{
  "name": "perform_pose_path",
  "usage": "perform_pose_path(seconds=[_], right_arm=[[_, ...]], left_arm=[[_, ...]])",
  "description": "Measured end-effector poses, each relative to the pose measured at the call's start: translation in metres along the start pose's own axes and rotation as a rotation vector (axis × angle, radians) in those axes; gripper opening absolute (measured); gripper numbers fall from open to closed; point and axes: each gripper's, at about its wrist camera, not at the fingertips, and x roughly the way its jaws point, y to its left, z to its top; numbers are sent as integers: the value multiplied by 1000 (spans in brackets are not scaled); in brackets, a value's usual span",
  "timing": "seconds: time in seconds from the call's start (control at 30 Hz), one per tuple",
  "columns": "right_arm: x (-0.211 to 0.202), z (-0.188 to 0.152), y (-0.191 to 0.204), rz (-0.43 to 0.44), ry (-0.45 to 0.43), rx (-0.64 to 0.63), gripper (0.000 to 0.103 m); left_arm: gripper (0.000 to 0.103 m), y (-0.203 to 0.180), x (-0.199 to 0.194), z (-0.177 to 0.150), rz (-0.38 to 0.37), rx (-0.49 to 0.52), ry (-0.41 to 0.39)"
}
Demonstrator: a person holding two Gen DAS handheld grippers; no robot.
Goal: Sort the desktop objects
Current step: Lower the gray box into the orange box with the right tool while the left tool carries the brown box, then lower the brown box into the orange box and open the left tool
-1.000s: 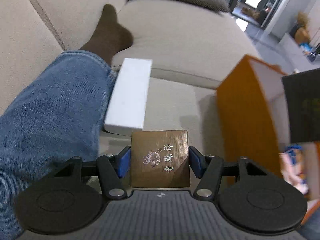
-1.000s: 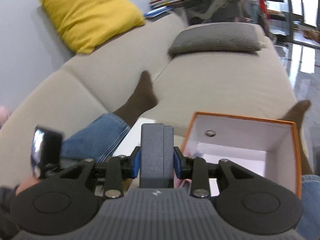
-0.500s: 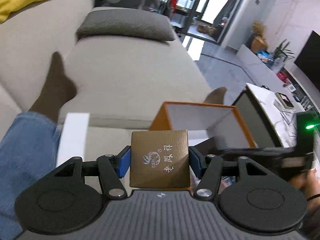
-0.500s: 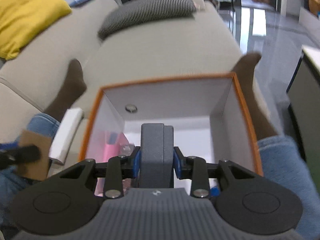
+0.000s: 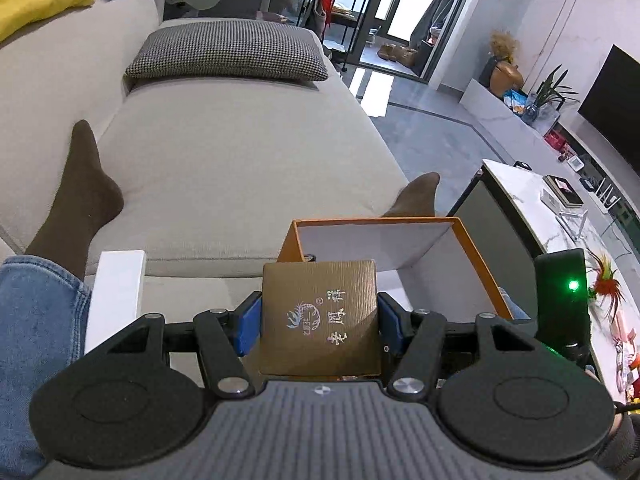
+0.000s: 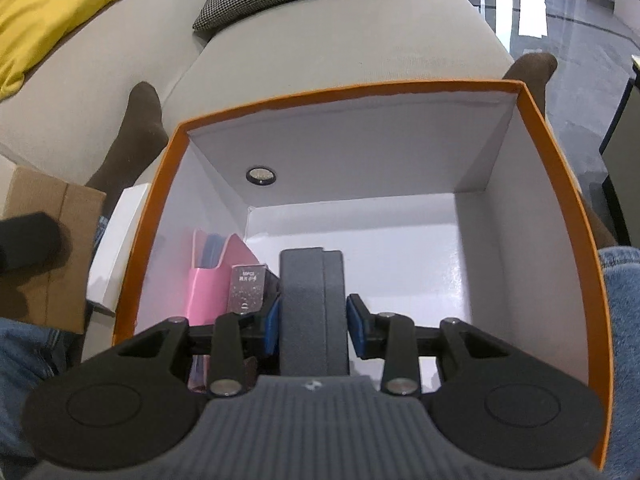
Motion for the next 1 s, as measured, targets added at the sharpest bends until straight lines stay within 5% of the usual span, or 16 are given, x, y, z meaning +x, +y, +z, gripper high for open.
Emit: perform_pose_path(seconds=[0.4,0.47,0.53,0.77,1.0], right_arm=[[-22,-4,-23,159,13,202,40],[-29,-6,-28,157,-13,227,26],[-36,-7,-32,152,-31,236,22],[-22,-3,-37,-49,-8,76,14],[3,-12,-27,51,74,20,7]], left_arm=[[69,-8,1,6,-56,10,14],[69,-10,3,8,-64,12,17],[69,-15,5,10,-77,17,20],[69,-34,34,25,-165,15,68],[69,-54,68,30,-179,55,138]])
